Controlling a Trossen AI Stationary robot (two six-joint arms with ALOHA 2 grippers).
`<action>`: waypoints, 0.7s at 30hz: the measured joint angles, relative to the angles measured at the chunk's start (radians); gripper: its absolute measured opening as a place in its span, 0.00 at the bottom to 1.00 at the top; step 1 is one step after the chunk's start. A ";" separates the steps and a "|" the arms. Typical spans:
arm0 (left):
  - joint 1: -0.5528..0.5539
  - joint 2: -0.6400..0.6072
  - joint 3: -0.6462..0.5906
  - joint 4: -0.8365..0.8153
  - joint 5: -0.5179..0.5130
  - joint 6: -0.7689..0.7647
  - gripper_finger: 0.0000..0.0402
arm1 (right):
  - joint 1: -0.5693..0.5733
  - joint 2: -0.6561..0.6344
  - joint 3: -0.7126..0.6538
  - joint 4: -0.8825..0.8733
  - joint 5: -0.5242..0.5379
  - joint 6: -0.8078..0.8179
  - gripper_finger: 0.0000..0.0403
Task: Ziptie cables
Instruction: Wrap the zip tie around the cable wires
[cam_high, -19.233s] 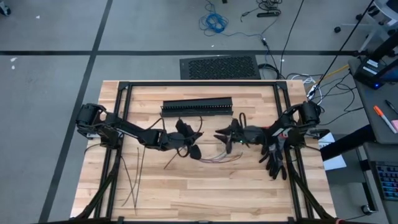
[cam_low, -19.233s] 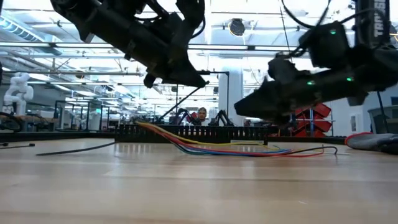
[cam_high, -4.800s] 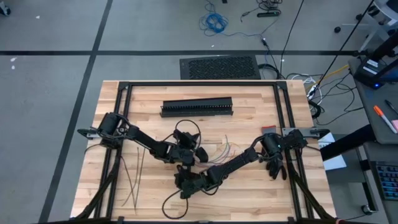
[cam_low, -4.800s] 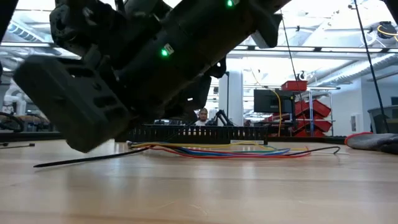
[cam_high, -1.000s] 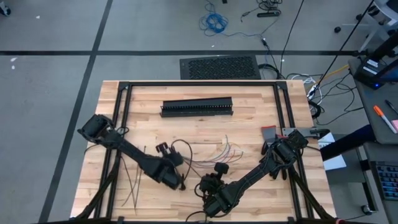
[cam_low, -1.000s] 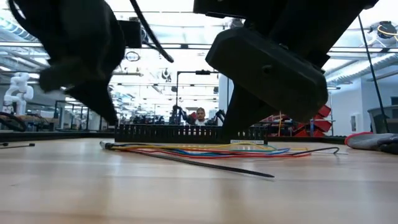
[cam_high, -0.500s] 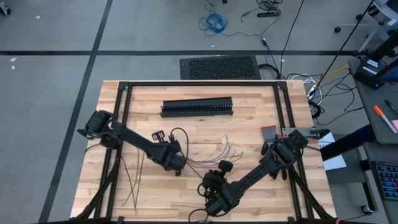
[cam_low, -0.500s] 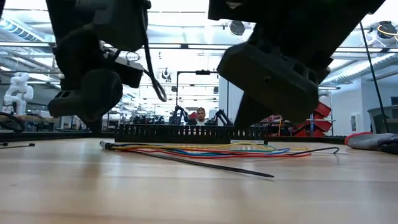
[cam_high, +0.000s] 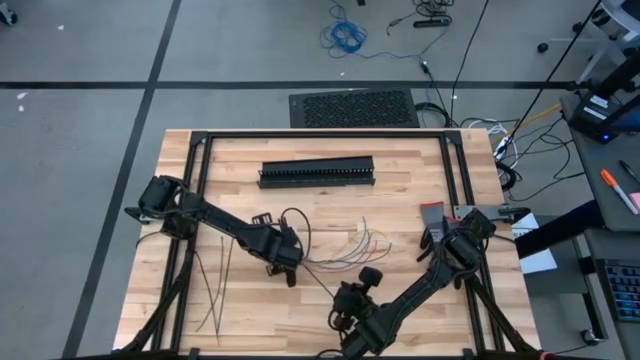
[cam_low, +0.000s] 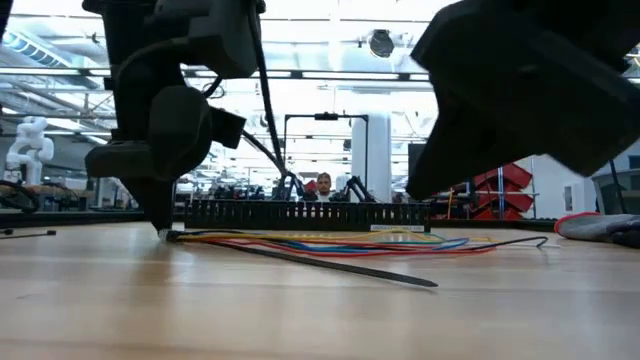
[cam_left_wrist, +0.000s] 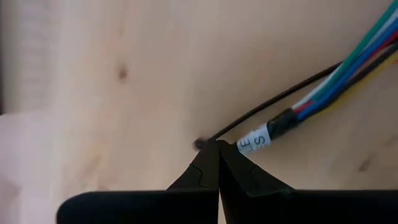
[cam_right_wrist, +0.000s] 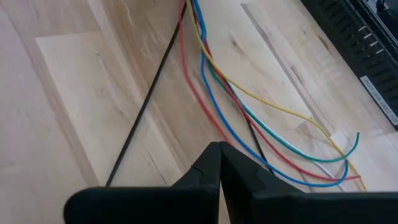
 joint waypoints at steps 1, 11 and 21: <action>0.000 0.000 0.000 0.002 0.001 0.003 0.00 | 0.003 0.000 0.000 -0.005 0.000 0.010 0.00; 0.042 0.000 -0.004 0.095 0.002 0.040 0.00 | 0.029 0.000 0.000 -0.042 0.017 0.088 0.00; 0.051 -0.015 -0.004 0.043 0.010 0.010 0.00 | 0.028 0.000 0.000 -0.053 0.018 0.096 0.00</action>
